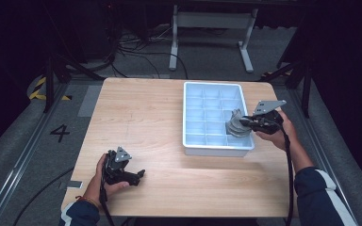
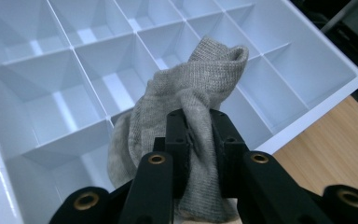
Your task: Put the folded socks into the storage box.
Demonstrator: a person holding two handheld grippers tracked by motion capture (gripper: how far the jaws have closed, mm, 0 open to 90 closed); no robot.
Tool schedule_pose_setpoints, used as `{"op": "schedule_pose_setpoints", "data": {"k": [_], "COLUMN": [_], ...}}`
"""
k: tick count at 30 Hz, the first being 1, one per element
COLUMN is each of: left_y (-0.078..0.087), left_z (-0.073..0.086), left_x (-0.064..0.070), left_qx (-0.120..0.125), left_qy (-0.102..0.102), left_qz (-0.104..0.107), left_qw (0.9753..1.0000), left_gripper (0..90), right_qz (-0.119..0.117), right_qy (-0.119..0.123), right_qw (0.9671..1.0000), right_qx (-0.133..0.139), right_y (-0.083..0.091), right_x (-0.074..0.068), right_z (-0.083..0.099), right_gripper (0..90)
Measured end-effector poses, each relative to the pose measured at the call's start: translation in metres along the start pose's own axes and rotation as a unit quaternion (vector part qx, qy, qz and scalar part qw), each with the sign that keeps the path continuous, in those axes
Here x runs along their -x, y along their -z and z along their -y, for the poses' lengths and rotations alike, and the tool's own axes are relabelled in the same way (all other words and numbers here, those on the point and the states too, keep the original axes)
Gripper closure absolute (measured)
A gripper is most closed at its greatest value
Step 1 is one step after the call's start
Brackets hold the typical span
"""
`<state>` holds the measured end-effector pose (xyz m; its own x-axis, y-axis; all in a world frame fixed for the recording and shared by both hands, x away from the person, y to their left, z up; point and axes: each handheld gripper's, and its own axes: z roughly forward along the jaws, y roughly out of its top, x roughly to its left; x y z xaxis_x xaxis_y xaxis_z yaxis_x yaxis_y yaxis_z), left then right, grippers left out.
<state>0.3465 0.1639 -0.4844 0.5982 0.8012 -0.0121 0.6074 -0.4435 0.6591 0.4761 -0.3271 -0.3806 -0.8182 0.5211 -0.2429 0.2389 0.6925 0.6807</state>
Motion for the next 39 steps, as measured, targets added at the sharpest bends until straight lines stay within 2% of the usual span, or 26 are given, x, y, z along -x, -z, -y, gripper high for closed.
{"op": "schedule_pose_setpoints", "data": {"k": [3,8,14,23,25,26,29,33,34,39], "left_y": [0.0,0.0,0.0,0.0,0.0,0.0,0.0,0.0,0.0,0.0], "left_z": [0.0,0.0,0.0,0.0,0.0,0.0,0.0,0.0,0.0,0.0], "left_x": [0.0,0.0,0.0,0.0,0.0,0.0,0.0,0.0,0.0,0.0], "left_qx": [0.0,0.0,0.0,0.0,0.0,0.0,0.0,0.0,0.0,0.0], "left_qy": [0.0,0.0,0.0,0.0,0.0,0.0,0.0,0.0,0.0,0.0], "left_qz": [0.0,0.0,0.0,0.0,0.0,0.0,0.0,0.0,0.0,0.0], "left_qw": [1.0,1.0,1.0,1.0,1.0,1.0,1.0,1.0,1.0,1.0], "left_gripper": [0.5,0.5,0.5,0.4,0.4,0.4,0.5,0.4,0.4,0.4], "right_qz": [-0.002,-0.013,-0.028,-0.051,-0.061,-0.06,-0.055,-0.069,-0.072,-0.075], "right_qy": [0.014,0.032,0.064,0.06,0.062,0.065,0.071,0.072,0.074,0.074], "right_qw": [0.9994,0.9978,0.9929,0.9877,0.9851,0.9836,0.982,0.9781,0.976,0.9737], "right_qx": [-0.031,-0.058,-0.096,-0.135,-0.148,-0.157,-0.166,-0.183,-0.192,-0.202], "right_y": [-0.008,-0.015,-0.025,-0.039,-0.043,-0.046,-0.049,-0.055,-0.057,-0.059], "right_x": [-0.001,-0.003,-0.009,-0.007,-0.007,-0.008,-0.01,-0.011,-0.011,-0.01], "right_z": [0.0,-0.005,-0.009,-0.012,-0.012,-0.012,-0.013,-0.012,-0.011,-0.013], "right_gripper": [79.9,79.9,79.8,79.7,79.6,79.5,79.4,79.3,79.3,78.5]}}
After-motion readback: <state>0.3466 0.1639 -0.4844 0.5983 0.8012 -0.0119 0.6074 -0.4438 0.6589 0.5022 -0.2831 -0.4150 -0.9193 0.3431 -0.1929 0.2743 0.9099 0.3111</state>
